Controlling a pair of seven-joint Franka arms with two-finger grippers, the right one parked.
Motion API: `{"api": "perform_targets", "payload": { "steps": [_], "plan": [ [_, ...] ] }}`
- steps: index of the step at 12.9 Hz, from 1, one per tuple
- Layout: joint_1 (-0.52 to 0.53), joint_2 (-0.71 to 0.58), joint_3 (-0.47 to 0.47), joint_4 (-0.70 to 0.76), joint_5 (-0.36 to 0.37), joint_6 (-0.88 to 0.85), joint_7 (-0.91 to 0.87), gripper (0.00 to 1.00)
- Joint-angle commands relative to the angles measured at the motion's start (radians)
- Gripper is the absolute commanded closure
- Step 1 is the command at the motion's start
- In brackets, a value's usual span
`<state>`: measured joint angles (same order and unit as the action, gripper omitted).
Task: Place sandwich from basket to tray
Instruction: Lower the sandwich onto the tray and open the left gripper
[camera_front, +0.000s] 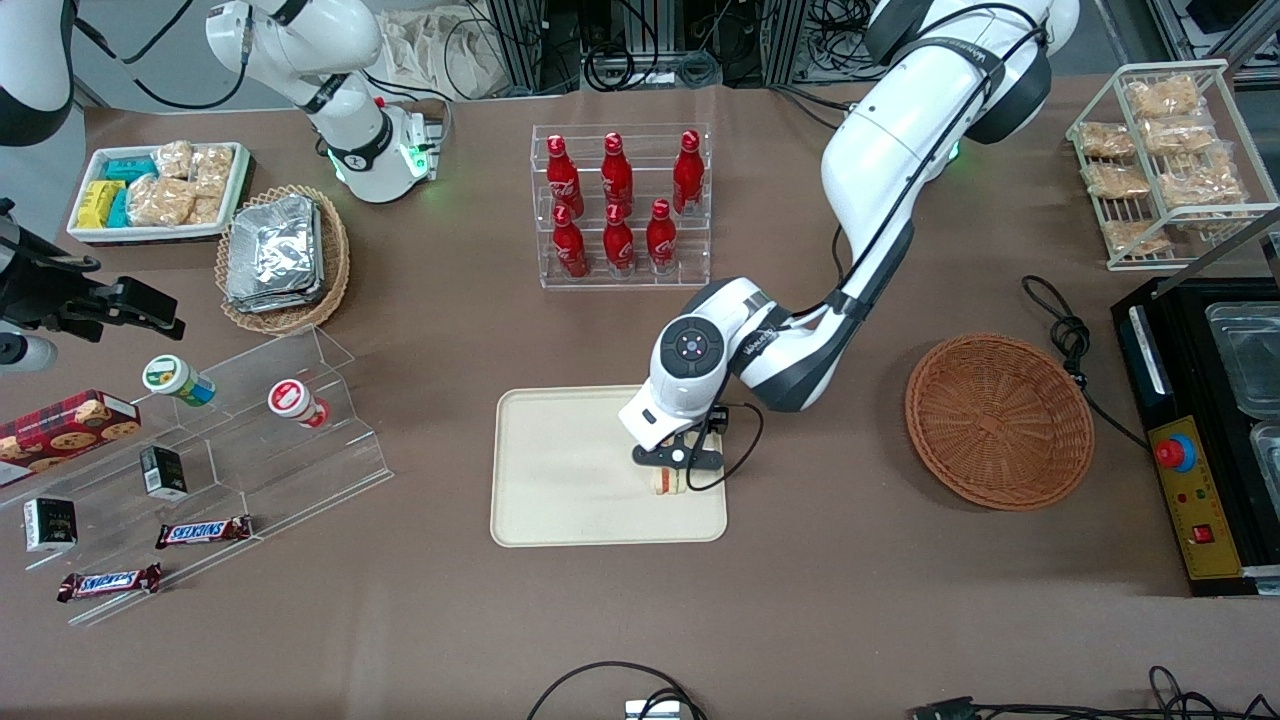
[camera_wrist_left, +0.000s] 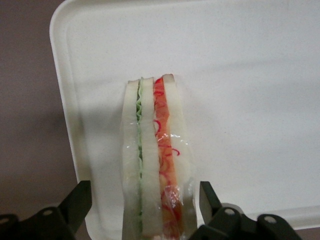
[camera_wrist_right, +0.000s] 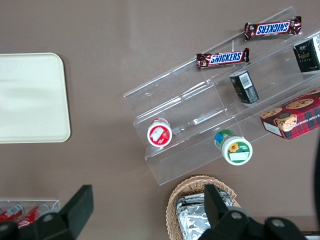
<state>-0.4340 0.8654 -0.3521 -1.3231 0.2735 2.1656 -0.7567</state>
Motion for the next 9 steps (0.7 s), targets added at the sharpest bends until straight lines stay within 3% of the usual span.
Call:
{"api": "perform_targets", "payload": {
  "steps": [1, 6, 9],
  "plan": [
    [-0.009, -0.006, 0.009, 0.038, 0.023, -0.009, -0.081, 0.00],
    [0.021, -0.107, 0.044, 0.039, 0.012, -0.065, -0.204, 0.00],
    [0.099, -0.204, 0.042, 0.036, 0.004, -0.159, -0.210, 0.00]
  ]
}}
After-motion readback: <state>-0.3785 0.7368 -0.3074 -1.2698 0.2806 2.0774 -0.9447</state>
